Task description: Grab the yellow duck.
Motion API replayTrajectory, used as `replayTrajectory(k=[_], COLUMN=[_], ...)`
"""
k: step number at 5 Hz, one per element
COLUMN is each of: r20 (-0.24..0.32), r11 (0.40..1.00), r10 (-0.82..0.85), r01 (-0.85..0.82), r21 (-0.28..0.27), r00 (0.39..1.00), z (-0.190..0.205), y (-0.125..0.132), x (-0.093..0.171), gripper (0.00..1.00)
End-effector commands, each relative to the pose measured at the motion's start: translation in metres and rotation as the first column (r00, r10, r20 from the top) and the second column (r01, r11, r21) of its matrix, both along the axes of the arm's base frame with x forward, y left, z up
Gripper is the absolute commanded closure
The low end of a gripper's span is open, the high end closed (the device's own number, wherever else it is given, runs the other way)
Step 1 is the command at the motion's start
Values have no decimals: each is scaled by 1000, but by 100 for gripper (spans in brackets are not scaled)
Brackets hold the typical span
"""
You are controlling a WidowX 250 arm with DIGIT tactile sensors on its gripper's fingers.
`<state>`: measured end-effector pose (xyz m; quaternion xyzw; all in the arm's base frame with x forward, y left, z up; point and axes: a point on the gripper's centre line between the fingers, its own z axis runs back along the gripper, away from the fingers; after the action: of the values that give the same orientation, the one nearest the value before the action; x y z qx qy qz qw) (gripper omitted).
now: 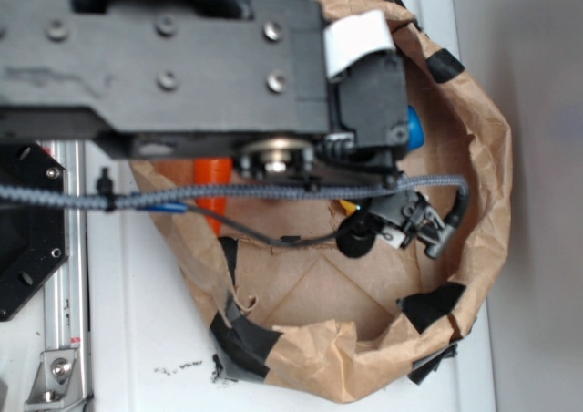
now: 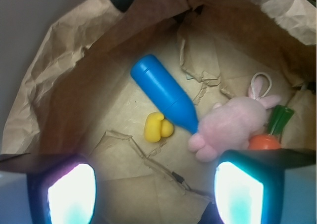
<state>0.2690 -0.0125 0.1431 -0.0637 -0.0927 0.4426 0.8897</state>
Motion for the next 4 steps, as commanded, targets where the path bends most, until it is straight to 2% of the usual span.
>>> replayTrajectory(k=[1, 2, 3, 4], r20=[45, 45, 44, 55], r11=[1000, 1000, 999, 994], r10=[16, 16, 53, 94], r01=[-16, -16, -53, -97], r21=[-2, -2, 2, 53], r00=[999, 999, 998, 994], z=[15, 15, -20, -44], y=[15, 15, 8, 6], x=[1, 1, 8, 15], gripper=[0, 0, 0, 0])
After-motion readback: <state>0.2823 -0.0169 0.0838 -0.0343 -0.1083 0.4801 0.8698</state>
